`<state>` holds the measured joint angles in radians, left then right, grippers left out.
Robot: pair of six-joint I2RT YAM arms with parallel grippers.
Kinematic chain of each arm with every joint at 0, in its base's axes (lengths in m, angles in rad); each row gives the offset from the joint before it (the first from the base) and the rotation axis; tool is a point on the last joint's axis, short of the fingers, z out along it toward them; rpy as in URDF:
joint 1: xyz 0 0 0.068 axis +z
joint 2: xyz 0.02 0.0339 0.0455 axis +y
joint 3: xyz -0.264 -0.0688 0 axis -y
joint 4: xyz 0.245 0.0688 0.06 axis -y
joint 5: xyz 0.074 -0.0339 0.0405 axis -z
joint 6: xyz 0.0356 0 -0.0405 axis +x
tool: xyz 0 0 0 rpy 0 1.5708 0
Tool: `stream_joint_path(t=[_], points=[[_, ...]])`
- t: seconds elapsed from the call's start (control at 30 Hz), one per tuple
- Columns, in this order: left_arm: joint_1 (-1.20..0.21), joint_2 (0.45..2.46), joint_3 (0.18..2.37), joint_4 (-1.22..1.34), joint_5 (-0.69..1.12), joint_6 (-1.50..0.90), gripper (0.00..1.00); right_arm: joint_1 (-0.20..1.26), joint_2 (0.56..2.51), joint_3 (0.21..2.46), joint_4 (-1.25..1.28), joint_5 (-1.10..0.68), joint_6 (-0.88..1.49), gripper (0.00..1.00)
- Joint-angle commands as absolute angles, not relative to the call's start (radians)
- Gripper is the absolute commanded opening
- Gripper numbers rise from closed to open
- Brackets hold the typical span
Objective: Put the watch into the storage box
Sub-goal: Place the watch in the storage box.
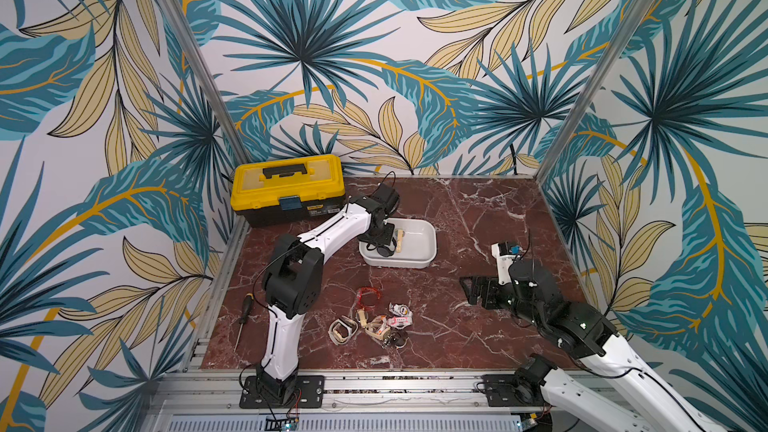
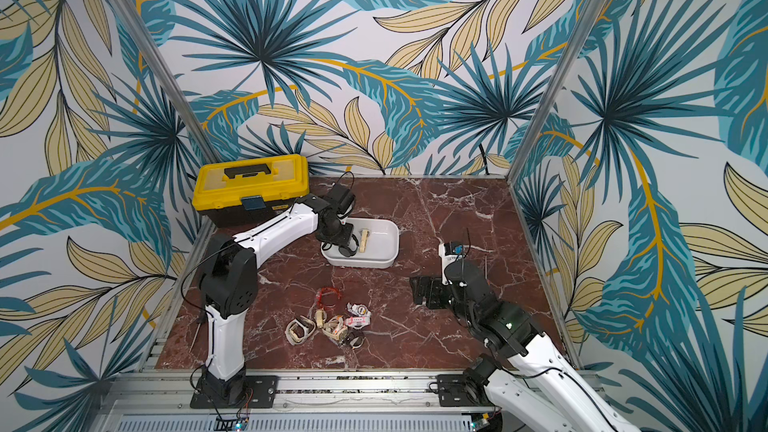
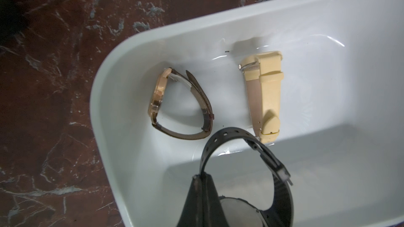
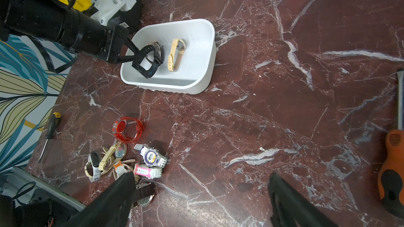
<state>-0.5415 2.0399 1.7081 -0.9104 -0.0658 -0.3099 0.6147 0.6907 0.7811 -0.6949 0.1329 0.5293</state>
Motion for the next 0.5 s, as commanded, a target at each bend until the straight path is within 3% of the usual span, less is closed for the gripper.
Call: stream_joint_path(t=[0.0,0.47], points=[[-0.537,2.064,1.681,-0.888,-0.095,-0.305,0.05,0.614,0.700,0.759,-0.666,0.125,0.514,0.97],[-0.548,2.108,1.672,-0.839,-0.091,-0.321,0.11,0.614,0.723,0.755,-0.649,0.125,0.513,0.97]])
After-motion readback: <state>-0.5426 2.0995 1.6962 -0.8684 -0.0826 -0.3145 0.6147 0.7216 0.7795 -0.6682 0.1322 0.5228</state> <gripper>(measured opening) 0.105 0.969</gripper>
